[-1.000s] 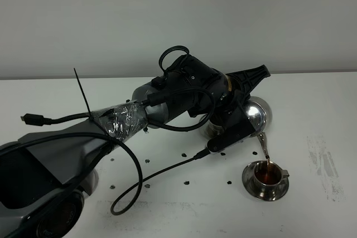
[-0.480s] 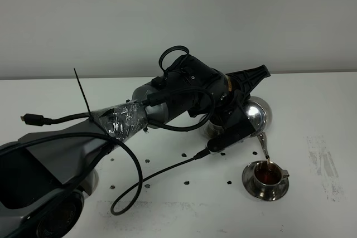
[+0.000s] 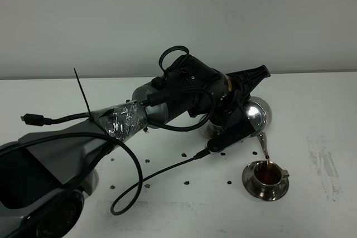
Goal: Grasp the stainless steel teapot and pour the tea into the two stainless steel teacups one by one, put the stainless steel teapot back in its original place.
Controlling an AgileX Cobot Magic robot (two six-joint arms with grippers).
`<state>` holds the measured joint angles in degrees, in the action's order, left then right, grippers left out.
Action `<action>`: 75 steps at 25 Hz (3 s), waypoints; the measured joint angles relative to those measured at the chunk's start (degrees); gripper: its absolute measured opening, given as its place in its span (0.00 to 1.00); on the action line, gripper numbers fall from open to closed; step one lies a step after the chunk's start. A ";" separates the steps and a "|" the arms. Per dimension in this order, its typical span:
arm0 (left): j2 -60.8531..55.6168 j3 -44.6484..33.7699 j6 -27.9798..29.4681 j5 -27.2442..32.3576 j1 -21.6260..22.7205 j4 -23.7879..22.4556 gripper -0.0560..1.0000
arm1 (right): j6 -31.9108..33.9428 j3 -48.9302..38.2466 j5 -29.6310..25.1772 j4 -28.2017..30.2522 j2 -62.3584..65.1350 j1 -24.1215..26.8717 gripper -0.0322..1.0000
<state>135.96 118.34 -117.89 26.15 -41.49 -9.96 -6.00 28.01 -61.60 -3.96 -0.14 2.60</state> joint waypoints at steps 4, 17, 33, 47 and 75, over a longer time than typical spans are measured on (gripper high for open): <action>0.00 0.00 -0.30 0.00 0.00 0.00 0.29 | 0.00 0.00 0.00 0.00 0.00 0.00 0.44; 0.00 0.00 -0.82 -0.32 0.00 -0.05 0.29 | 0.00 0.00 0.00 0.00 0.00 0.00 0.44; 0.00 0.00 -0.82 -0.49 -0.11 -0.50 0.29 | 0.00 0.00 0.00 0.00 0.00 0.00 0.44; 0.00 0.00 -0.77 -0.58 -0.66 -0.60 0.29 | 0.00 0.00 0.00 0.00 0.00 0.00 0.44; 0.00 0.00 0.34 -0.61 -0.66 -0.66 0.29 | 0.00 0.00 0.00 0.00 0.00 0.00 0.44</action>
<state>135.96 118.34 -117.54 25.55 -42.15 -10.62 -6.00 28.01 -61.60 -3.96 -0.14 2.60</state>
